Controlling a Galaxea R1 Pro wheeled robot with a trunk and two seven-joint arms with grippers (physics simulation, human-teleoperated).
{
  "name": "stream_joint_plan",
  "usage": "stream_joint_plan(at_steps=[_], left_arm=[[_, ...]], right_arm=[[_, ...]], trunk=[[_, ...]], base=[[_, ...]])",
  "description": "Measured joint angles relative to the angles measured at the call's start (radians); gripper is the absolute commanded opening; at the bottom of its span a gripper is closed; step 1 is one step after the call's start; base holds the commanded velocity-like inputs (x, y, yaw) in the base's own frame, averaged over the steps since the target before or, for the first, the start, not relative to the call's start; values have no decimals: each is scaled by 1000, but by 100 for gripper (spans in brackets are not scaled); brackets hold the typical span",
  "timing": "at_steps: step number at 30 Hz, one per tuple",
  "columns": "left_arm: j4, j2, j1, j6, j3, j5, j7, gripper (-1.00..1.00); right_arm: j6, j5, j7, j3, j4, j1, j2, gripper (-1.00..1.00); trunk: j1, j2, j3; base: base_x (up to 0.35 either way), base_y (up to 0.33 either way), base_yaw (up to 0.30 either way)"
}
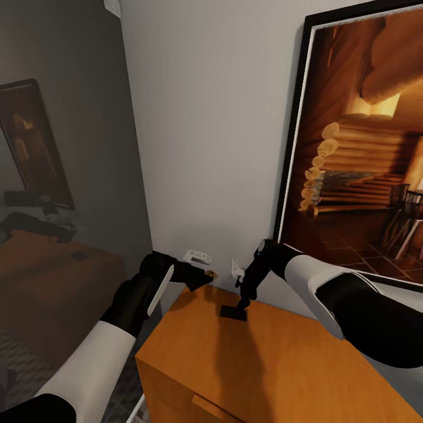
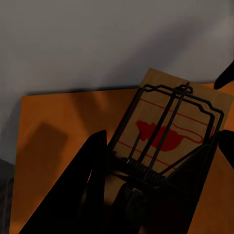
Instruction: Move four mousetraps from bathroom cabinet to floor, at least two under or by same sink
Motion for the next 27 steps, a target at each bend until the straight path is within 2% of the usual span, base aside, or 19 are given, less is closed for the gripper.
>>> stream_joint_plan(at_steps=[7,17,22,25,27], left_arm=[[0,0,0,0,0,0,0,-100],[0,0,0,0,0,0,0,-100],[0,0,0,0,0,0,0,-100],[0,0,0,0,0,0,0,-100],[0,0,0,0,0,0,0,-100]], right_arm=[[-2,5,1,1,6,0,5,100],[-2,5,5,1,6,0,9,100],[-4,5,6,-2,6,0,8,100],[-15,1,6,-1,7,0,-9,100],[-25,-2,6,0,7,0,-33,100]], trunk=[[0,0,0],[38,-70,-31],[38,-70,-31],[38,-70,-31],[38,-70,-31]], base=[[0,0,0],[0,0,0],[0,0,0],[0,0,0],[0,0,0]])
